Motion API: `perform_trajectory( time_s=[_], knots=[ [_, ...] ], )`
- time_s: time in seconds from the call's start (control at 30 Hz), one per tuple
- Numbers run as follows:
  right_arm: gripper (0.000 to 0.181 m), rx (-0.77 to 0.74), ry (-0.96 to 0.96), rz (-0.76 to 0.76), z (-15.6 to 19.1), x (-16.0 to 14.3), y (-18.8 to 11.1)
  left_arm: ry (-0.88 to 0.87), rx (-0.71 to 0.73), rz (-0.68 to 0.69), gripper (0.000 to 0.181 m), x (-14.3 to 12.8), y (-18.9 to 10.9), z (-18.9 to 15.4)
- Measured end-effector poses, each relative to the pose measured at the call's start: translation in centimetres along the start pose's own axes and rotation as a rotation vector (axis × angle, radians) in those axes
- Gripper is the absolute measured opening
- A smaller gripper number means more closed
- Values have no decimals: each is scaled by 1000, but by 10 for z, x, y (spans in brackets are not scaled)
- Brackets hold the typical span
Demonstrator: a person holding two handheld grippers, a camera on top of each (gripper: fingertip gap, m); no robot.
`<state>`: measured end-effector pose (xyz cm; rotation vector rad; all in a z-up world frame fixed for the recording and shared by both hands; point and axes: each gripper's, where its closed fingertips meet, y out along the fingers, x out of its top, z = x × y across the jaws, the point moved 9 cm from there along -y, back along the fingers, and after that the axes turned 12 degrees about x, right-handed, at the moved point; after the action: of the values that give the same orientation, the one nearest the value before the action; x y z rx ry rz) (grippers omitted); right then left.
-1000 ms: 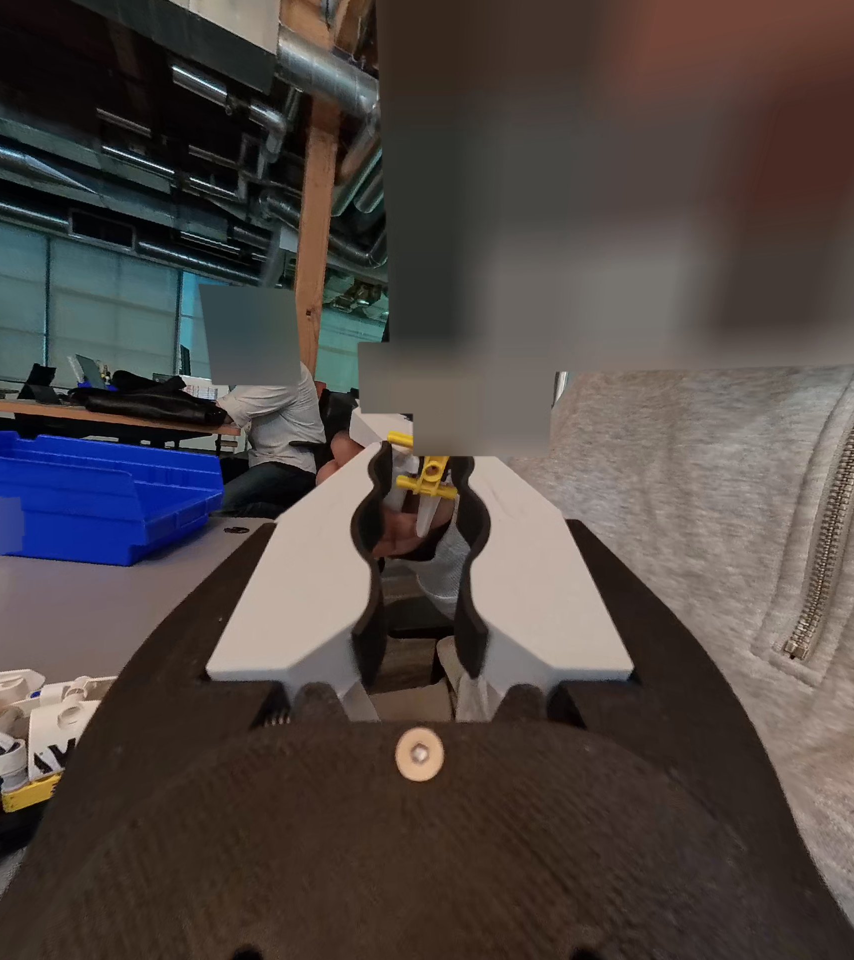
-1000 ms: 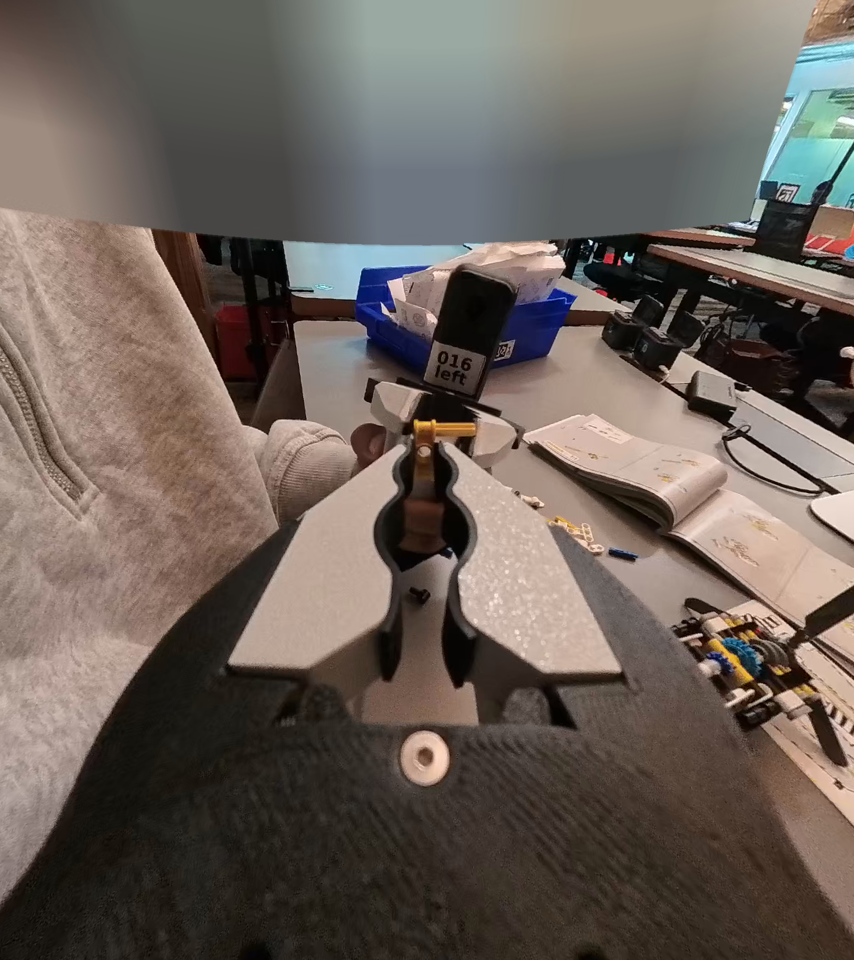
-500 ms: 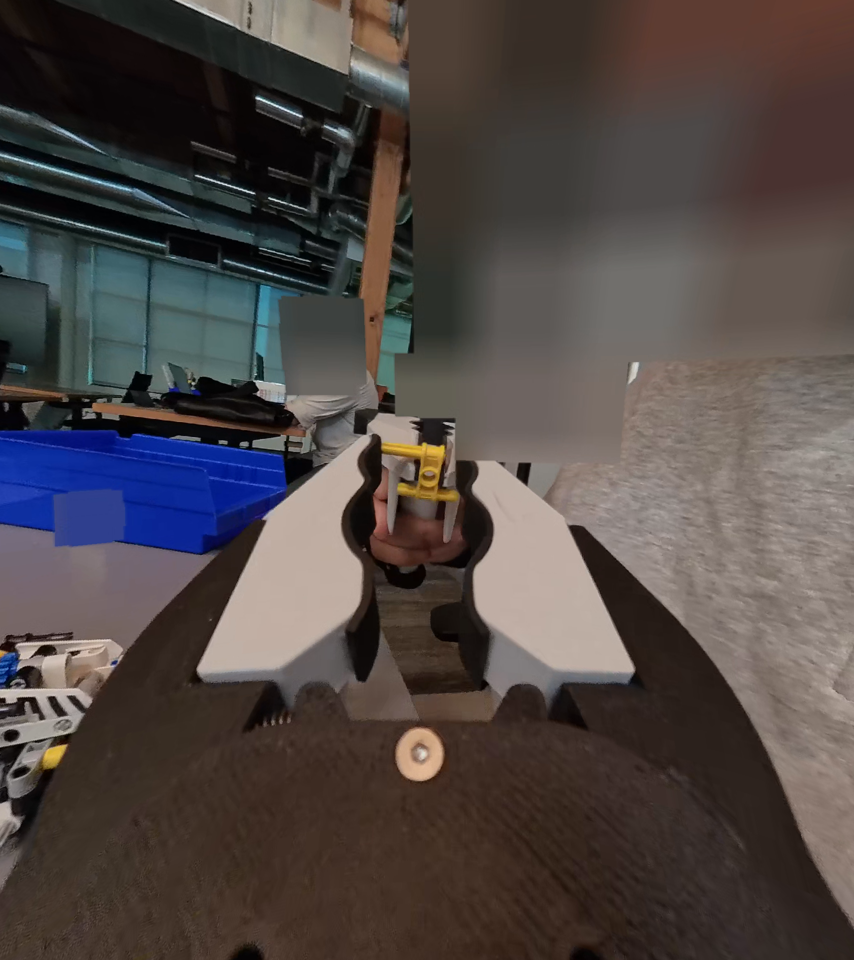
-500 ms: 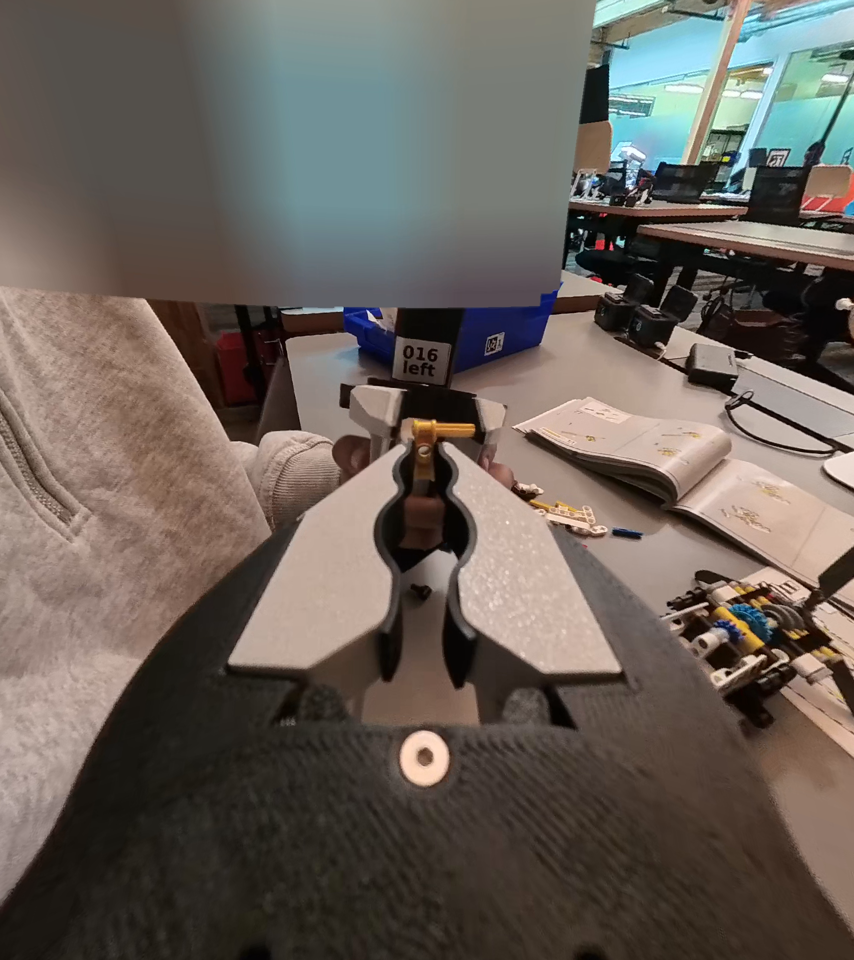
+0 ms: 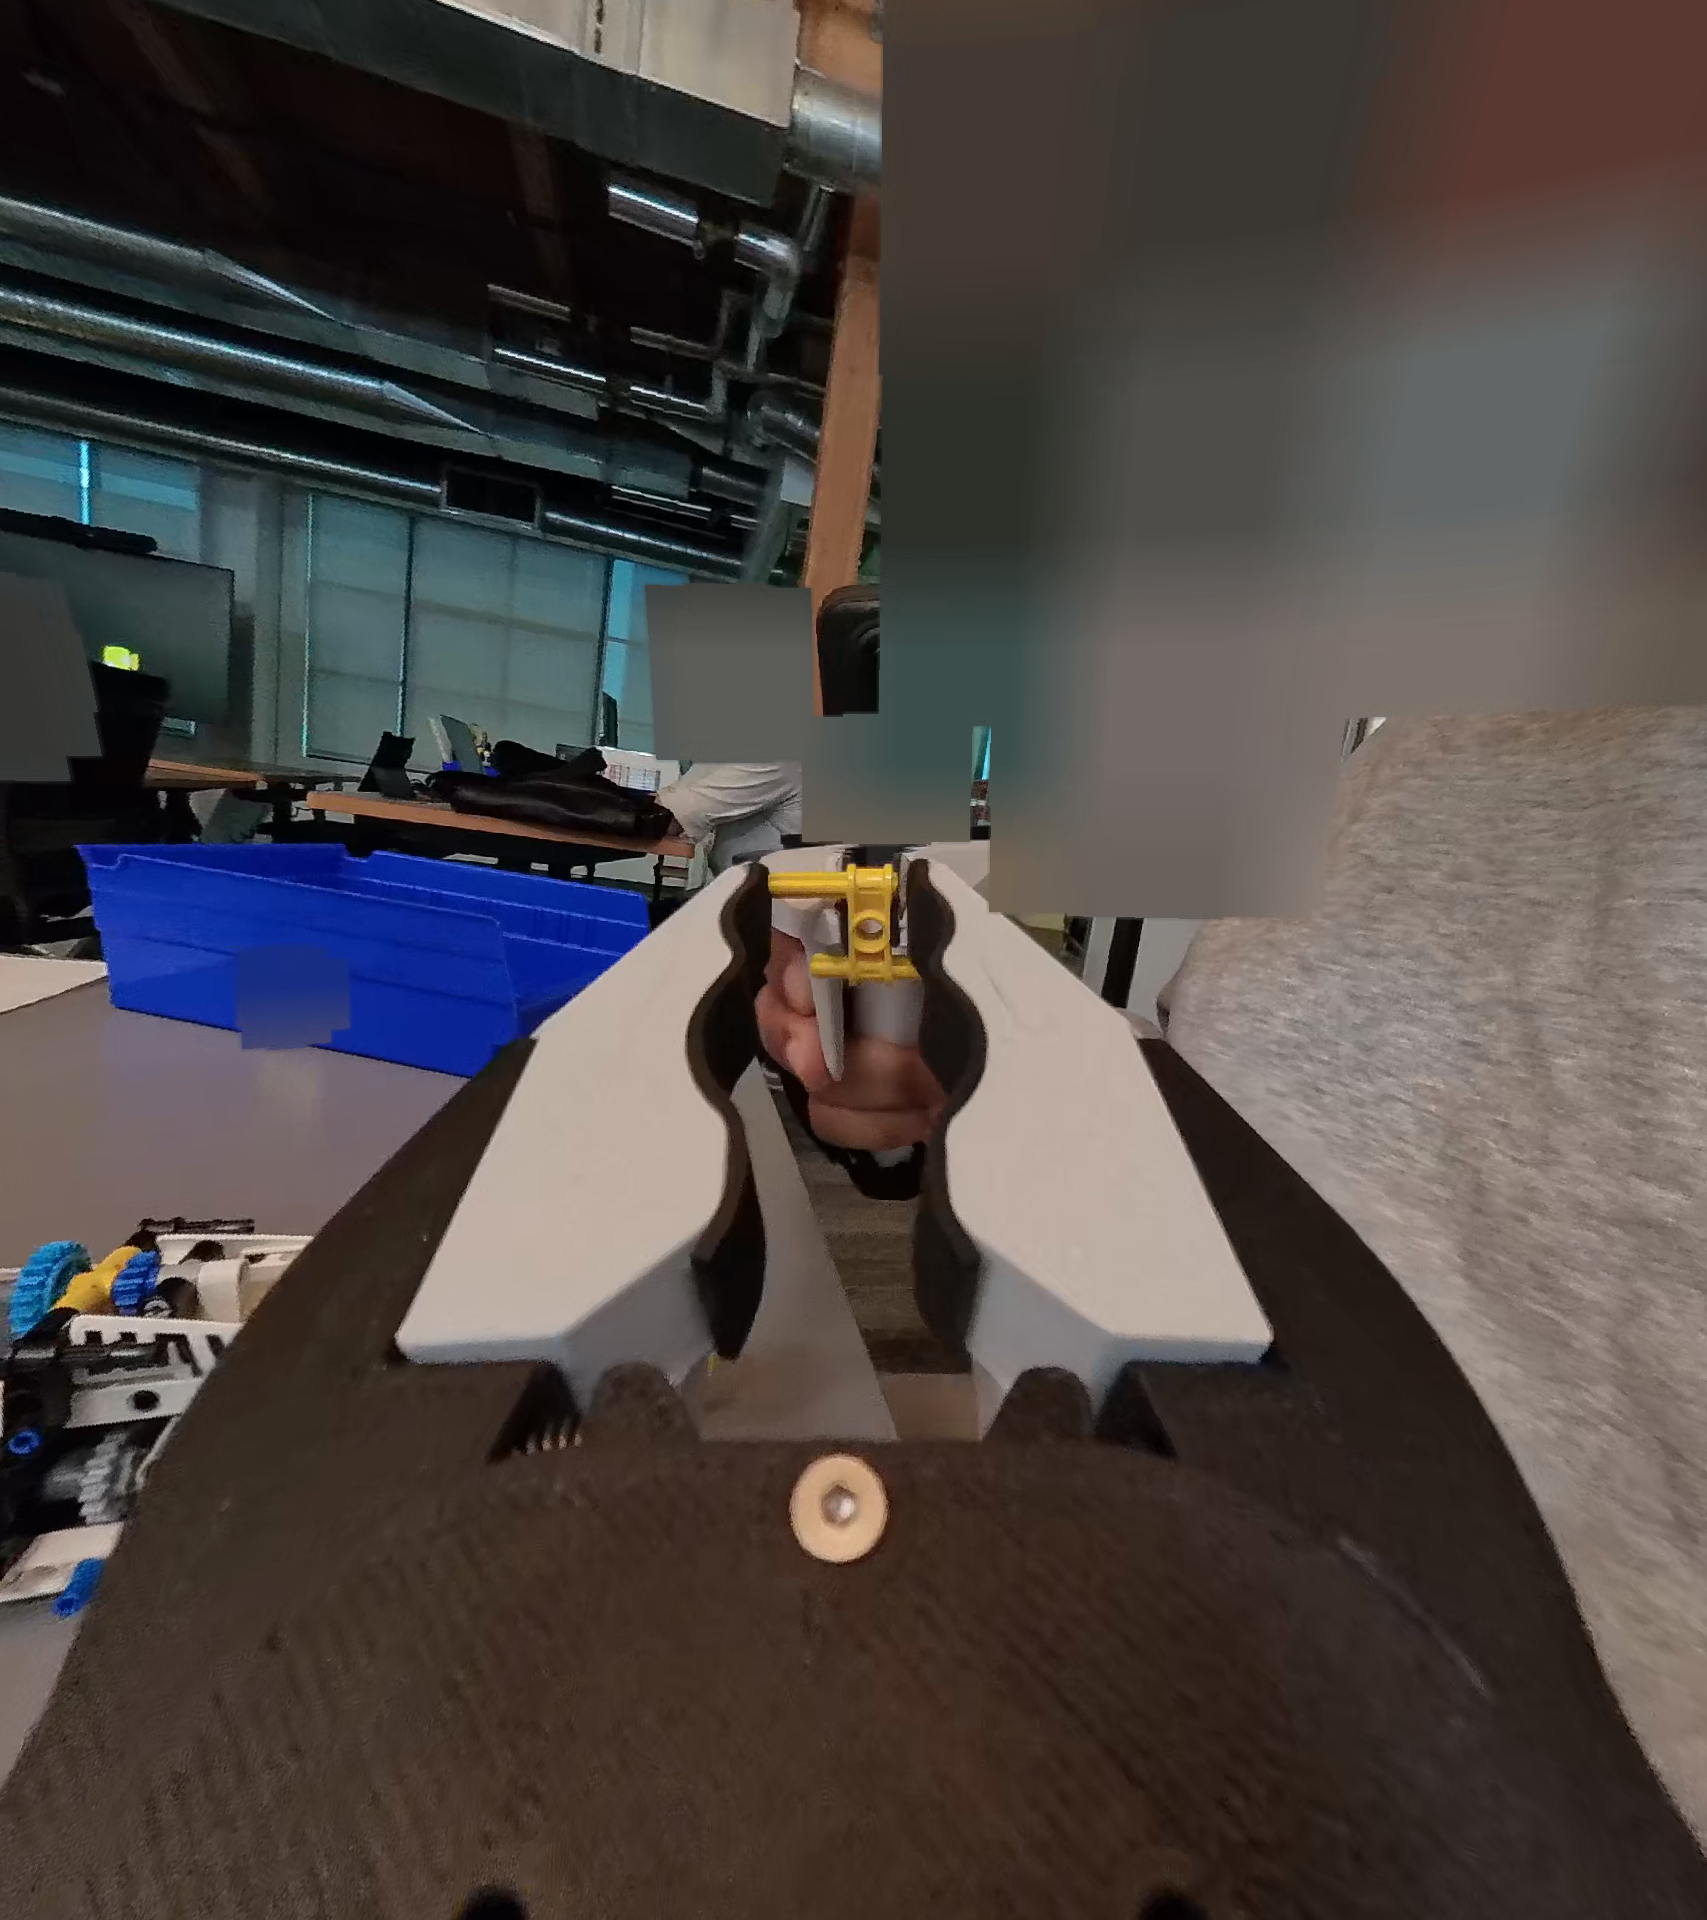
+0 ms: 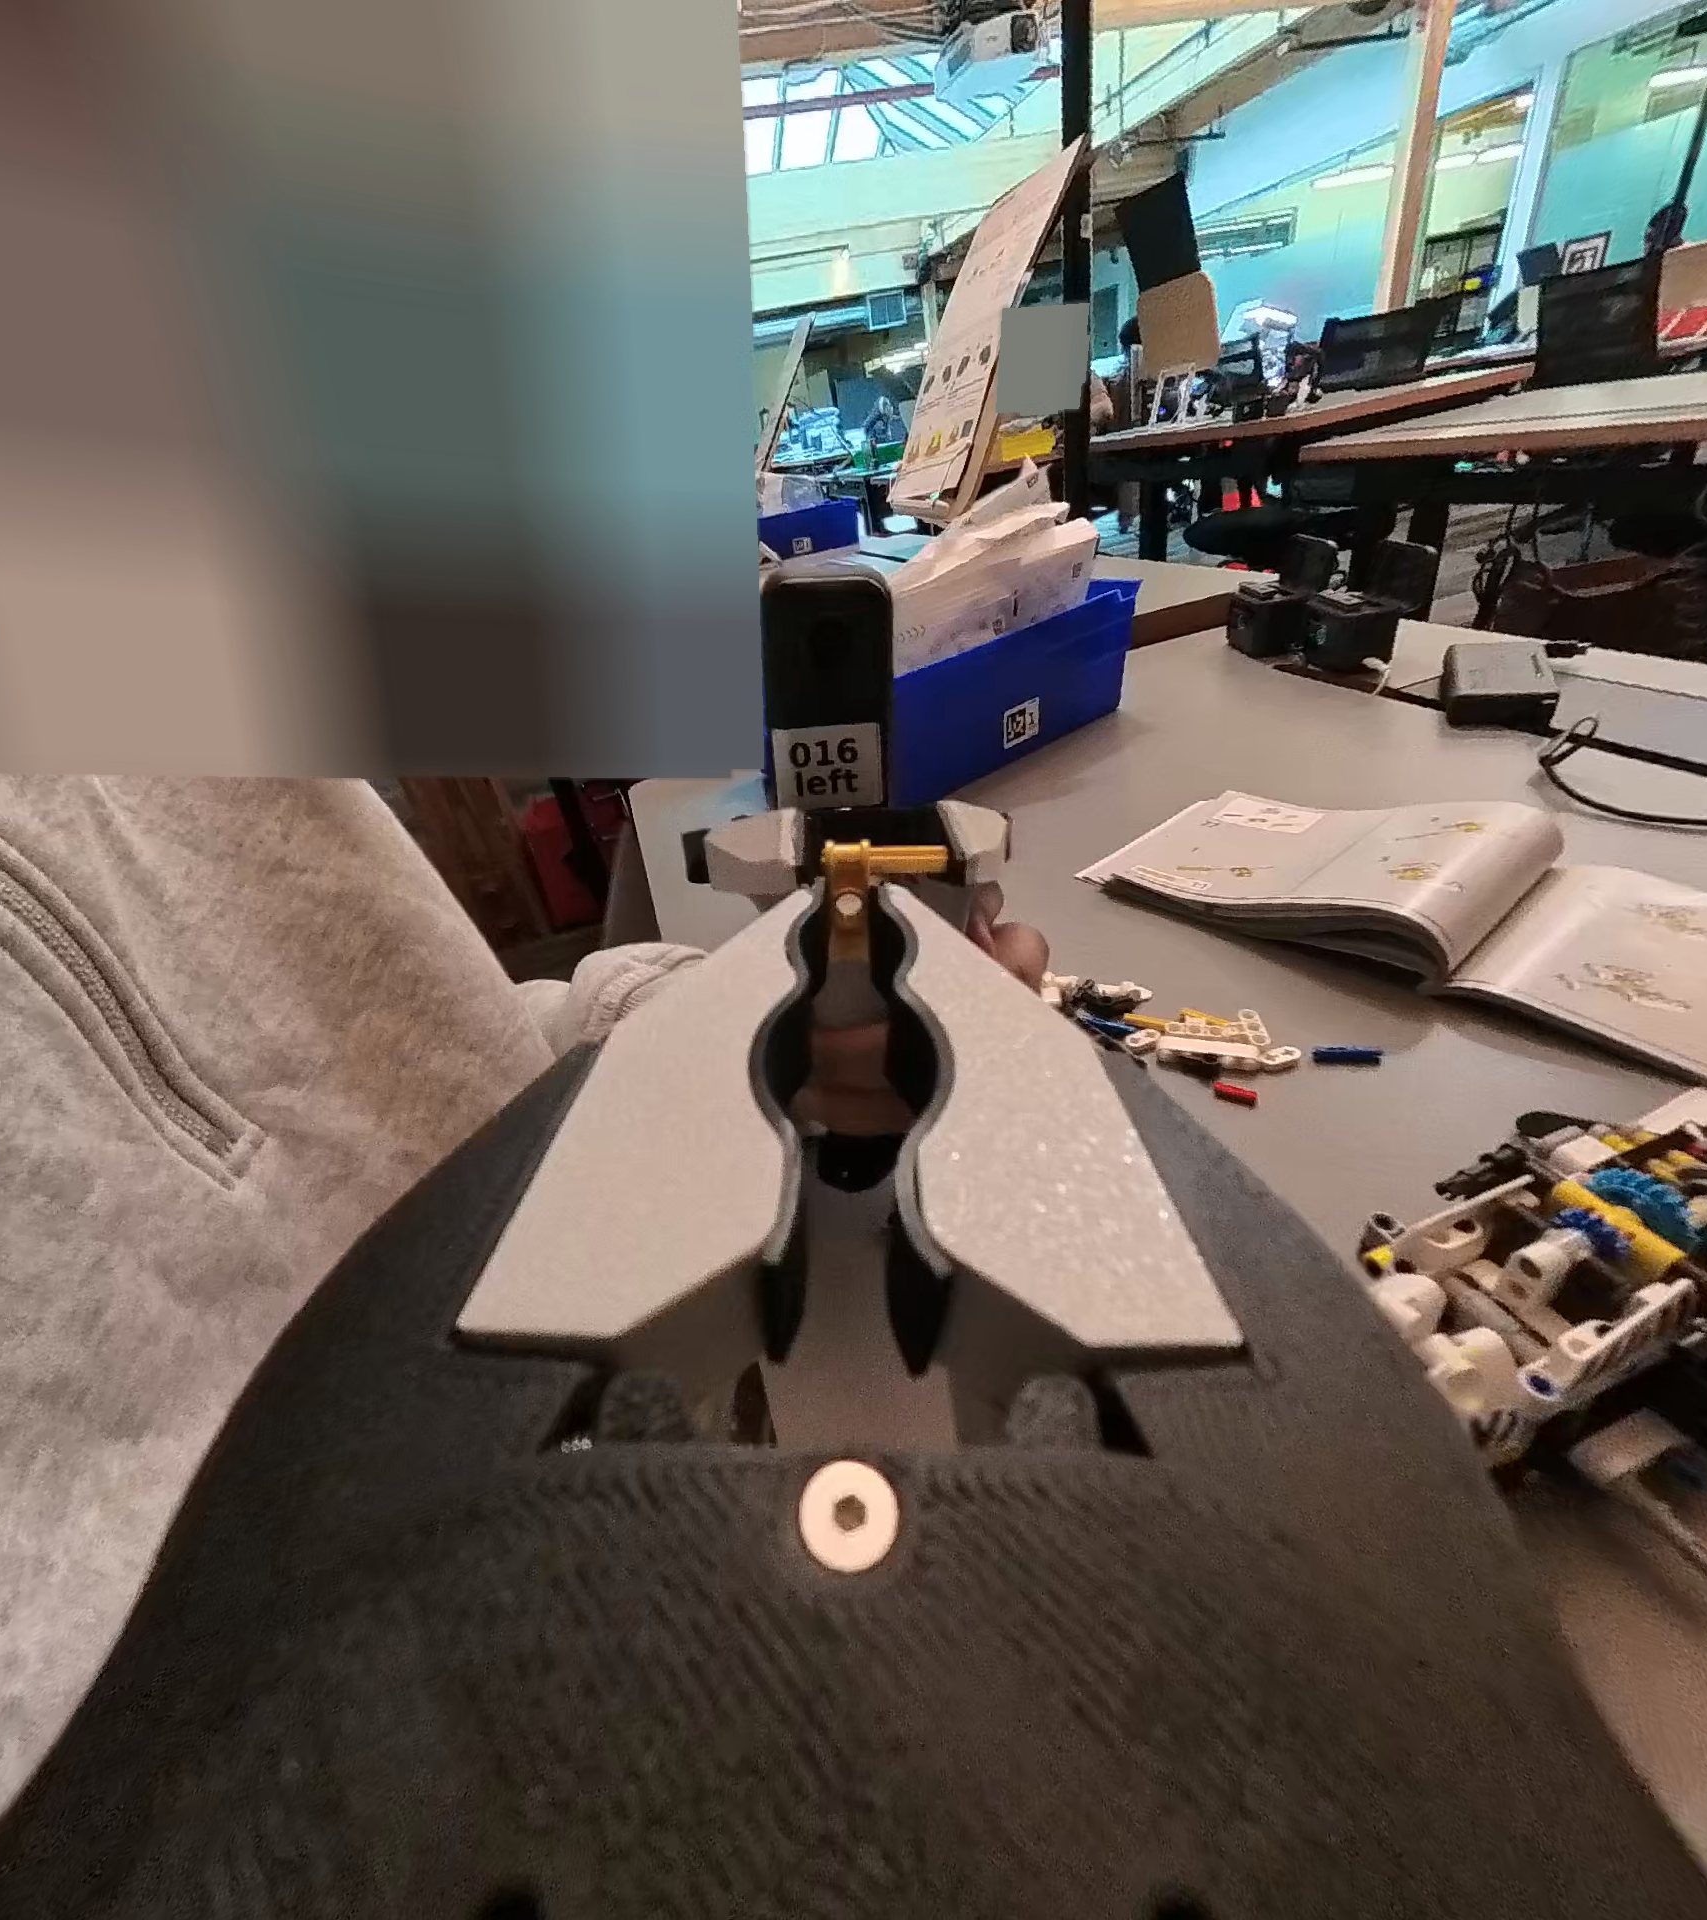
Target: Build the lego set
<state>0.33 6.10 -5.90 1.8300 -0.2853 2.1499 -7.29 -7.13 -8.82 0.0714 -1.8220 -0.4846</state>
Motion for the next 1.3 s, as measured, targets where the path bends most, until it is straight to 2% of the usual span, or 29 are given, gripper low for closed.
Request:
perform_trajectory(
  time_s=[0.43, 1.3],
  knots=[
    [5, -24, 57, -31, -4, 0, 2, -29, 28, -6, 25, 1, 0, 3],
    [5, -116, -8, 37, -2, 4, 5, -51, 22, -13, 24, 1, 1, 4]
  ],
)
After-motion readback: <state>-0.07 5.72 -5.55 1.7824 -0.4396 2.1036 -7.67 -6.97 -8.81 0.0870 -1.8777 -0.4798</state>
